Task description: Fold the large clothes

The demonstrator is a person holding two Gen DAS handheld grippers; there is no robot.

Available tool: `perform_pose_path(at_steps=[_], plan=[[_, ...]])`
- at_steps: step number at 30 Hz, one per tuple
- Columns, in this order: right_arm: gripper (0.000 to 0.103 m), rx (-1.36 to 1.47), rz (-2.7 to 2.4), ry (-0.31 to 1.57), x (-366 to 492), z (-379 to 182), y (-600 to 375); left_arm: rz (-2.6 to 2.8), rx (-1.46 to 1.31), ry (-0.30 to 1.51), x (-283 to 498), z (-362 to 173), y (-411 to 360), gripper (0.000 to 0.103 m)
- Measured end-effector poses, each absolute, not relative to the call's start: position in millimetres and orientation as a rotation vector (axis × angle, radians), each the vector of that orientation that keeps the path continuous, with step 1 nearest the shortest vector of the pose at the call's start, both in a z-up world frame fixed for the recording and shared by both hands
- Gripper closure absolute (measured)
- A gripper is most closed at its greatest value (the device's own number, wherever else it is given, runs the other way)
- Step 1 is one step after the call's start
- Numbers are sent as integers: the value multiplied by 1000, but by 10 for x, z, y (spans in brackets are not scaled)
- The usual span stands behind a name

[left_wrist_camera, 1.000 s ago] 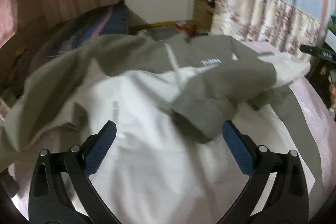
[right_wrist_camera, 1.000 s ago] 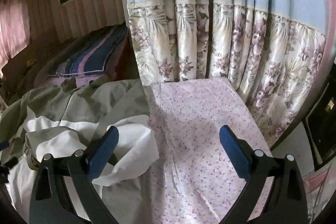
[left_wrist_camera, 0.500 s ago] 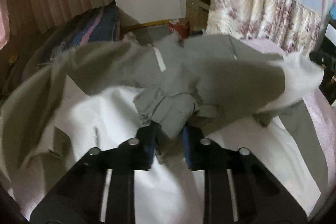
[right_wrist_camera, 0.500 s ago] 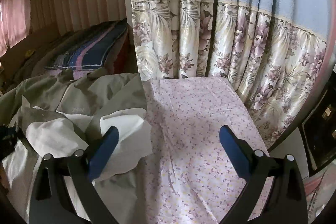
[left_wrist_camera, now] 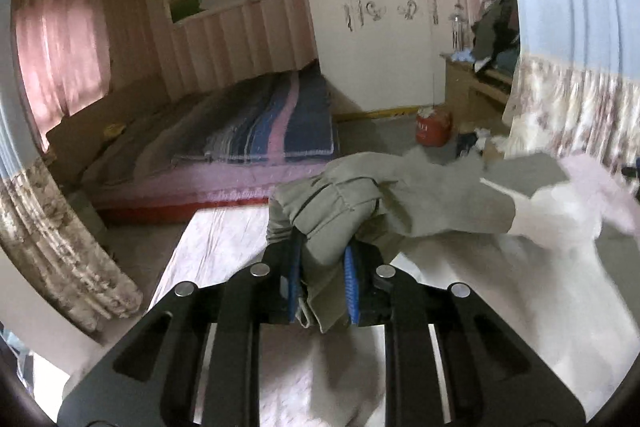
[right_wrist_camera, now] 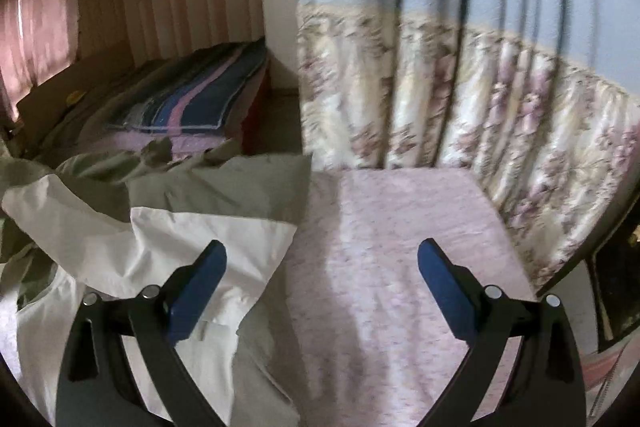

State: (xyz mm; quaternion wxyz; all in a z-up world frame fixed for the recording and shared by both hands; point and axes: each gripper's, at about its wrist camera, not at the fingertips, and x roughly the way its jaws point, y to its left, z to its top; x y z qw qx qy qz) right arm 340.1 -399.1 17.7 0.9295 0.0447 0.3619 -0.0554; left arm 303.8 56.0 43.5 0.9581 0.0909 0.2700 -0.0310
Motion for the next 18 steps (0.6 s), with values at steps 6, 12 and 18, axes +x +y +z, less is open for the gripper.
perform_pose_path(at_steps=[6, 12, 18], plan=[[7, 51, -60, 860, 3696, -161, -3729, -90, 195, 708, 3073, -330, 587, 79], [7, 10, -63, 867, 3696, -197, -3649, -57, 219, 710, 2950, -452, 660, 13], [7, 49, -39, 885, 3741, -215, -3748, -81, 229, 676, 2648, -239, 710, 3]])
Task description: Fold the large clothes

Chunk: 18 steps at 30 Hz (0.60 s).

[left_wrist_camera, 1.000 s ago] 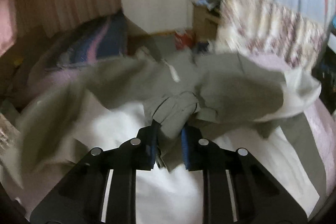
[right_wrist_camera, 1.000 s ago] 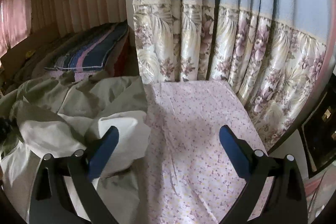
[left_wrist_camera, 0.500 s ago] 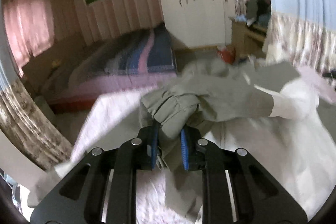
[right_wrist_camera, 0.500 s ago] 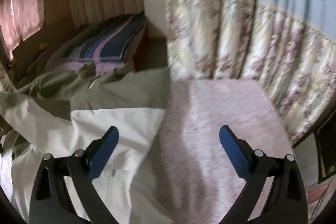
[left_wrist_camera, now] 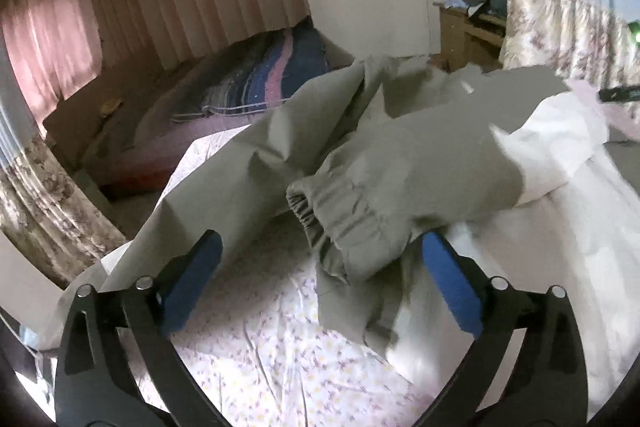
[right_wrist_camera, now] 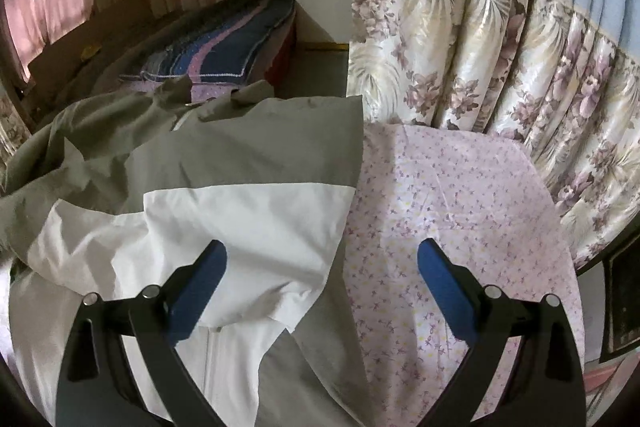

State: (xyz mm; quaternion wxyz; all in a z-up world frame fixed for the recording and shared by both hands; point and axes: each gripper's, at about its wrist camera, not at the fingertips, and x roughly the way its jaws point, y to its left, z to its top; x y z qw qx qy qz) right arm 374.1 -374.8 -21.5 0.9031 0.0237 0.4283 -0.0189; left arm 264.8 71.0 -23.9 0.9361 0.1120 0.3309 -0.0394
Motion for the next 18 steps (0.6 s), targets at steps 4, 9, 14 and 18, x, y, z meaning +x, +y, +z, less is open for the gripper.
perform_pose_path(at_steps=[4, 9, 14, 18], plan=[[7, 19, -22, 939, 3840, -377, -3681, -118, 180, 679, 2652, -98, 672, 3], [14, 19, -29, 1011, 3995, -642, -3665, -180, 147, 735, 2988, -227, 477, 8], [70, 58, 2, 1062, 4035, -813, -3662, -218, 139, 884, 3427, -632, 315, 73], [93, -112, -71, 975, 3897, -698, -3564, -207, 159, 870, 3527, -692, 206, 84]])
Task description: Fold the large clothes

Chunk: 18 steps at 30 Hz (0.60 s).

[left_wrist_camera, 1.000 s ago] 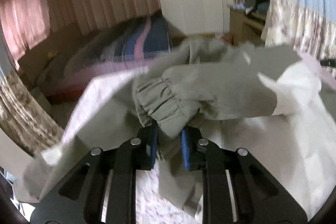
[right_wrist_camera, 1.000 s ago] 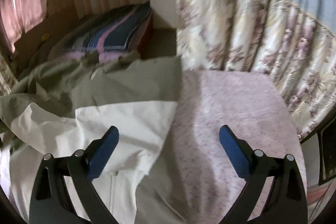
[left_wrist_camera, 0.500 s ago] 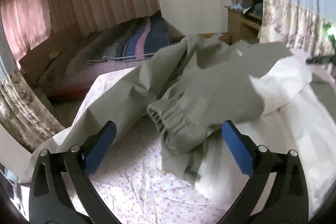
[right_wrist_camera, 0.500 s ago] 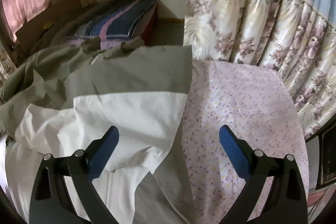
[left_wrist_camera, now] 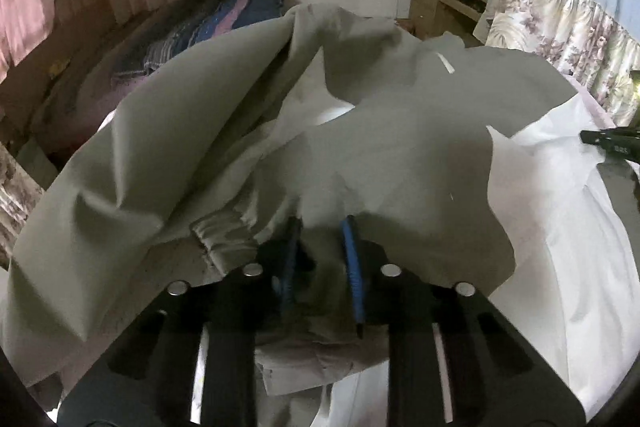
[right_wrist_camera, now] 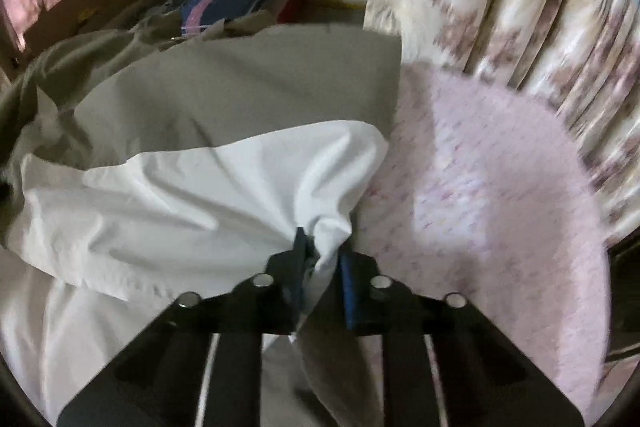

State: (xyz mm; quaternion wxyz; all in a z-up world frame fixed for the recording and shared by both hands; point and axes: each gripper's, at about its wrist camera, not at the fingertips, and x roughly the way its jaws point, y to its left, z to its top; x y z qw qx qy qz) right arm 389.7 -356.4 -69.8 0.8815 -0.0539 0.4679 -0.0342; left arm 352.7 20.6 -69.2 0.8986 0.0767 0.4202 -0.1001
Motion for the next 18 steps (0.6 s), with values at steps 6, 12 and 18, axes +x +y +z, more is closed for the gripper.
perform_pose_path(at_steps=[6, 12, 18], plan=[[98, -201, -198, 814, 3545, -373, -3728, -158, 369, 683, 3520, -469, -286, 102], [94, -51, -164, 927, 3571, -546, -4100, -88, 410, 723, 4057, -570, -293, 102], [47, -26, -162, 879, 3400, -311, -4150, -96, 305, 766, 4005, -527, -14, 67]])
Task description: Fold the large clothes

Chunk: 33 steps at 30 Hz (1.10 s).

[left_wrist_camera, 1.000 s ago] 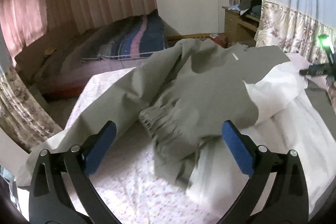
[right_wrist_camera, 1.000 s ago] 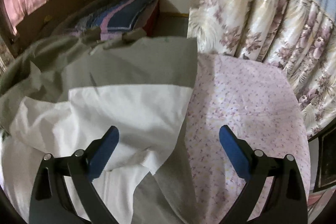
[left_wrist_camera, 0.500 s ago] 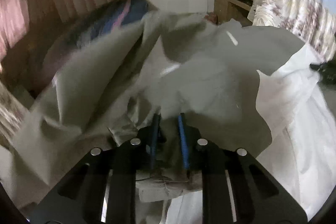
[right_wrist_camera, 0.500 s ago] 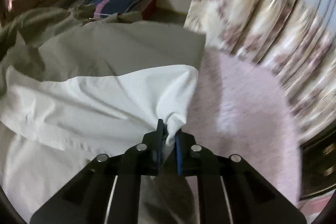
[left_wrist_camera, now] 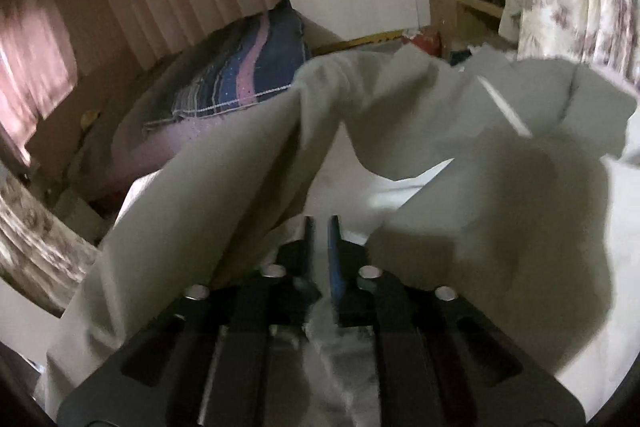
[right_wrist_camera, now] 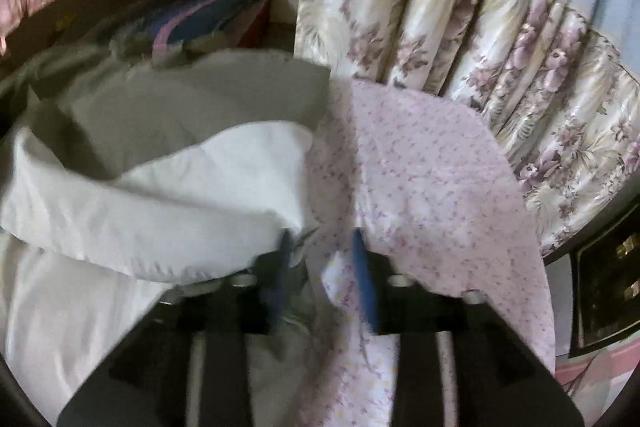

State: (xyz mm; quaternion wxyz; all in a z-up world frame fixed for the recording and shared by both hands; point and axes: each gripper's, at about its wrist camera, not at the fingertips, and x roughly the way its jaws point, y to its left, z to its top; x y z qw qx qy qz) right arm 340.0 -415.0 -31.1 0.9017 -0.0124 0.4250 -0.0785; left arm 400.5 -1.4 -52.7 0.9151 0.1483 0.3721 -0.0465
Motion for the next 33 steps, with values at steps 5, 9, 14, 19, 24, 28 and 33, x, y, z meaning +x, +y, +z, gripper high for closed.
perform_pose_path(at_steps=[5, 9, 14, 19, 24, 28, 33], plan=[[44, -5, -163, 804, 3365, -26, -4115, -105, 306, 703, 3598, -374, 40, 13], [42, -33, -154, 814, 3487, -70, -3975, -121, 280, 792, 3512, -506, 40, 11], [42, -75, -140, 844, 3591, -252, -3833, -243, 169, 948, 3619, -764, -26, 48], [42, -96, -127, 817, 3606, -289, -3703, -275, 126, 935, 3851, -781, -59, 77], [42, -107, -160, 665, 3503, -51, -3621, -158, 249, 706, 3930, -309, -58, 92], [42, -100, -127, 733, 3690, -105, -3577, -94, 301, 681, 4176, -268, 26, 97], [43, -158, -139, 908, 3998, -612, -3514, -50, 320, 829, 4484, -784, 248, 103]])
